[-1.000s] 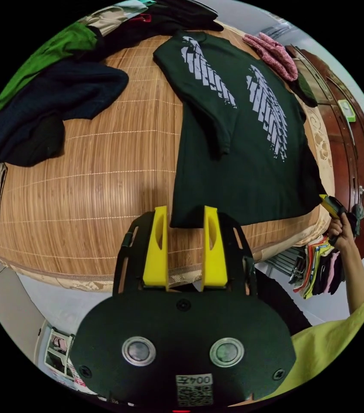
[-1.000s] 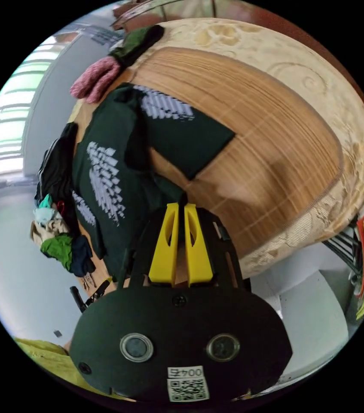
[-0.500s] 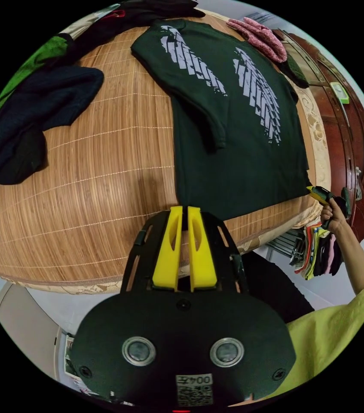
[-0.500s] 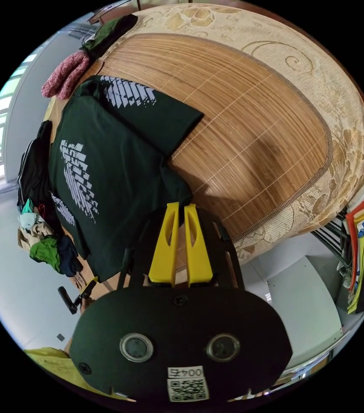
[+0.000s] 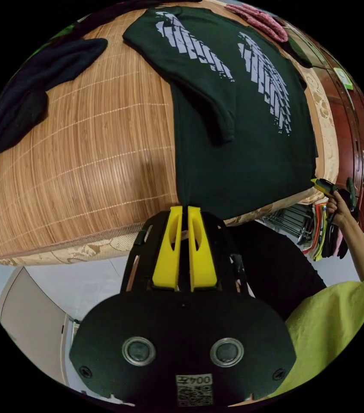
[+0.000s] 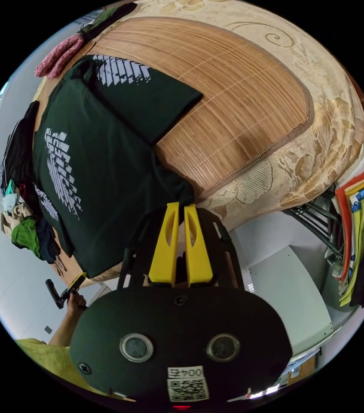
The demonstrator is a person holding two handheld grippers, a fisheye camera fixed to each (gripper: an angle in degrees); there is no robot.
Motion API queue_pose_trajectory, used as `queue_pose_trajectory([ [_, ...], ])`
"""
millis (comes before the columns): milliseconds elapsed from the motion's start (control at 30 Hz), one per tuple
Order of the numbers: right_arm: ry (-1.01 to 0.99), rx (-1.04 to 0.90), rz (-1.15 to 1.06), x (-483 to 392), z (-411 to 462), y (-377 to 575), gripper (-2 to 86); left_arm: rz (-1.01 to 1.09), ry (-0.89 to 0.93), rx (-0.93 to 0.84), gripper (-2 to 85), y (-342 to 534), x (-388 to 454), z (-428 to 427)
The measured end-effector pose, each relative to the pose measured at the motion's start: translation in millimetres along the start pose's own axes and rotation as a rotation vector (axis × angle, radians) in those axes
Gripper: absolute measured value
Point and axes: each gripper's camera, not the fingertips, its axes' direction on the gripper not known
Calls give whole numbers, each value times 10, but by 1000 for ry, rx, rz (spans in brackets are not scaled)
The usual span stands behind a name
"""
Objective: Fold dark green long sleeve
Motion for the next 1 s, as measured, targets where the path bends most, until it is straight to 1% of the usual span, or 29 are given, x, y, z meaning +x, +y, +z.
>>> queue_pose_trajectory([
  [100,-18,-19,-3,-45,-43,-60,48,-24,7,-5,48,-16,3,-22],
  [133,26,-20,41,-50,-102,-75,64,-17,-7,-2,60,-9,2,-72],
  [200,126,21,42,-142,-266,-63,68,-3,-45,17,82,43,-14,-200],
  [267,273,103,-114,-502,-491,-5,74,10,-90,30,104,93,-27,-351],
  [300,304,115,-167,-624,-518,12,75,35,-116,48,116,105,6,-464],
  [367,332,90,-366,-1124,-466,48,77,92,-161,85,129,64,145,-617],
  [467,314,-24,-554,-1682,-174,-9,77,264,-244,153,143,-137,594,-760],
  [533,322,-89,-608,-1922,7,-80,76,413,-329,193,157,-319,990,-780],
  [567,341,-109,-632,-2039,106,-122,73,454,-359,195,161,-358,1083,-765],
  [633,412,-171,-643,-2142,286,-194,68,589,-459,172,173,-492,1345,-641],
  [667,425,-168,-648,-2195,317,-232,66,612,-476,161,175,-521,1379,-602],
  [733,429,-197,-627,-2248,323,-312,66,678,-539,105,175,-628,1434,-452],
  [833,422,-237,-598,-2305,317,-427,65,663,-541,35,153,-766,1352,-338],
  [900,448,-255,-645,-2368,337,-449,65,636,-527,15,123,-828,1273,-336],
  [967,529,-303,-778,-2500,398,-441,64,607,-492,18,88,-863,1197,-403],
  [1000,548,-318,-805,-2531,414,-443,64,589,-484,42,70,-866,1149,-488],
])
